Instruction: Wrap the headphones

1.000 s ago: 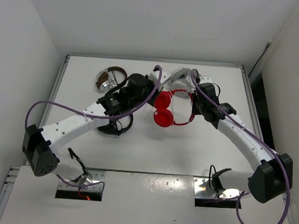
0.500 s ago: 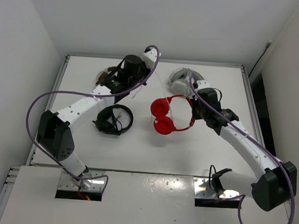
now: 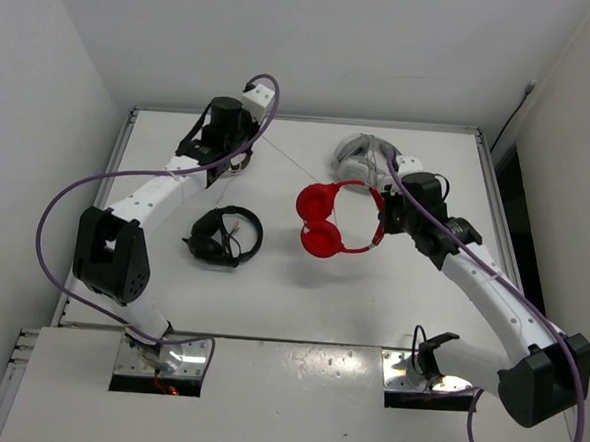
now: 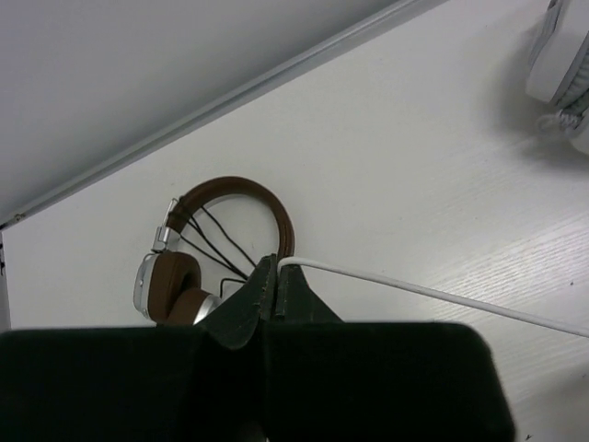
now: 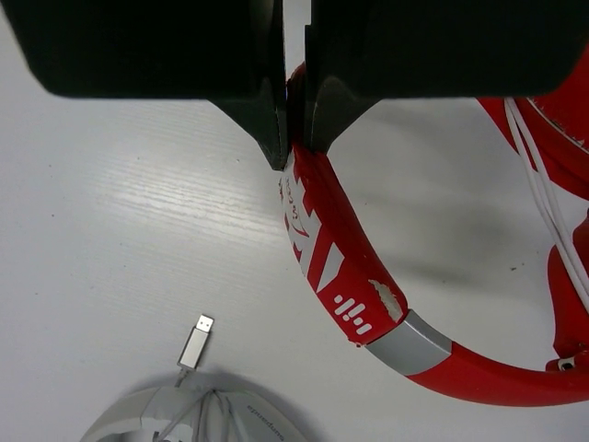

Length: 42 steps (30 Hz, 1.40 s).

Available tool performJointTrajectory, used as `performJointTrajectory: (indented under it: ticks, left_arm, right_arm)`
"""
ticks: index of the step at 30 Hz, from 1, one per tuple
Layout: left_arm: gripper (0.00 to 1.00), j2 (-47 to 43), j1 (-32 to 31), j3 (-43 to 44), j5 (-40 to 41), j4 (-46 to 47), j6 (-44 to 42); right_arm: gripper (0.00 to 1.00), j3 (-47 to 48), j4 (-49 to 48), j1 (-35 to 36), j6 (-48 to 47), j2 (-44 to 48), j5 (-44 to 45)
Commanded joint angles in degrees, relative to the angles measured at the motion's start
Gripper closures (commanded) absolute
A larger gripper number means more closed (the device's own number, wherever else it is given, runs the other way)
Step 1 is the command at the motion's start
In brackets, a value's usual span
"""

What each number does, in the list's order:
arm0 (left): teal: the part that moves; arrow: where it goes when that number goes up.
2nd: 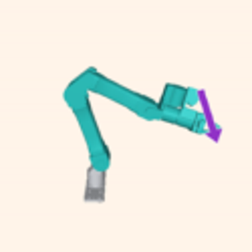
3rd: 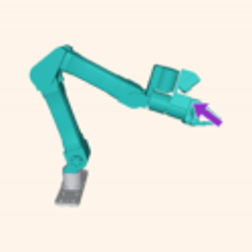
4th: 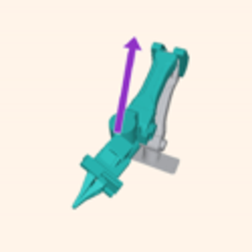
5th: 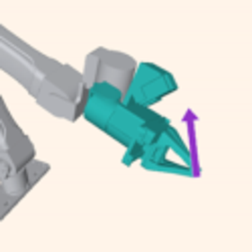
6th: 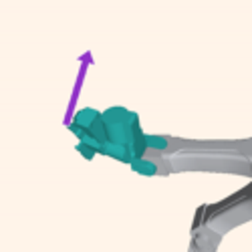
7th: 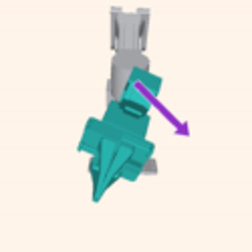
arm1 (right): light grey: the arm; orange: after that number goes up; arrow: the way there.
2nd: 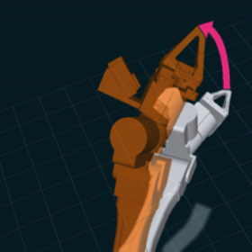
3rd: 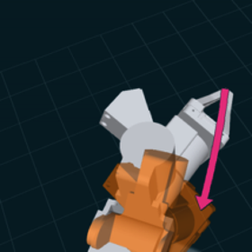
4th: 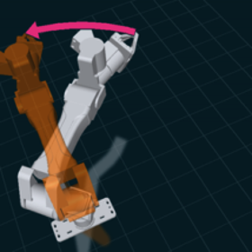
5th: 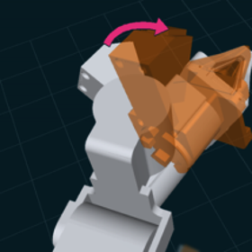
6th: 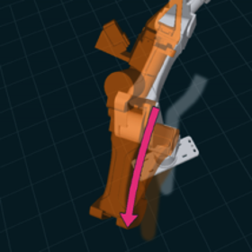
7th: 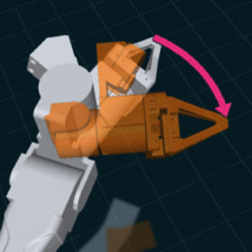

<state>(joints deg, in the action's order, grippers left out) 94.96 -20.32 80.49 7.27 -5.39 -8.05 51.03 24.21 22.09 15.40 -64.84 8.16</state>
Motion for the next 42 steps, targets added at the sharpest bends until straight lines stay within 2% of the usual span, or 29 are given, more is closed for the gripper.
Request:
performJointTrajectory:
  ticks: [1,3,6,10,14,18,23,28,33,37,42]
  left_arm:
    - [1.00,-0.91,4.14,-2.17,1.27,4.68,-3.36]
    - [1.00,-2.58,4.94,-3.66,-0.24,4.68,-4.95]
    - [1.00,-5.82,4.94,-8.93,-7.42,4.68,-6.62]
    - [1.00,-15.40,3.44,-17.01,-19.73,4.68,-8.47]
    - [1.00,-22.26,-0.59,-21.24,-25.45,2.33,-11.71]
    - [1.00,-28.59,-5.07,-24.50,-29.84,-2.08,-16.72]
    - [1.00,-36.06,-14.82,-27.13,-33.89,-4.98,-20.33]
    - [1.00,-34.58,-23.34,-27.75,-34.51,-13.57,-19.81]
    - [1.00,-25.73,-28.90,-31.35,-32.14,-14.91,-16.73]
    - [1.00,-19.12,-32.06,-34.87,-30.74,-7.91,-12.78]
    - [1.00,-12.96,-32.68,-40.22,-30.21,0.36,-8.30]
  right_arm:
    - [1.00,0.74,-0.04,-0.90,0.42,2.08,-2.62]
    - [1.00,0.74,-0.04,-2.13,1.47,2.08,-3.33]
    - [1.00,2.58,0.67,-6.17,4.71,2.08,-7.10]
    - [1.00,6.19,3.03,-11.35,8.41,1.56,-11.76]
    - [1.00,8.82,4.18,-15.74,11.49,1.56,-16.16]
    - [1.00,11.64,6.64,-16.99,13.34,1.03,-15.46]
    - [1.00,12.17,7.26,-20.68,15.09,1.55,-18.97]
    - [1.00,11.03,9.19,-23.49,16.24,2.08,-24.22]
    - [1.00,9.10,11.39,-25.42,16.24,0.68,-27.40]
    - [1.00,7.51,13.05,-26.74,13.88,-1.87,-28.20]
    - [1.00,4.97,13.06,-27.36,12.29,-4.59,-22.16]
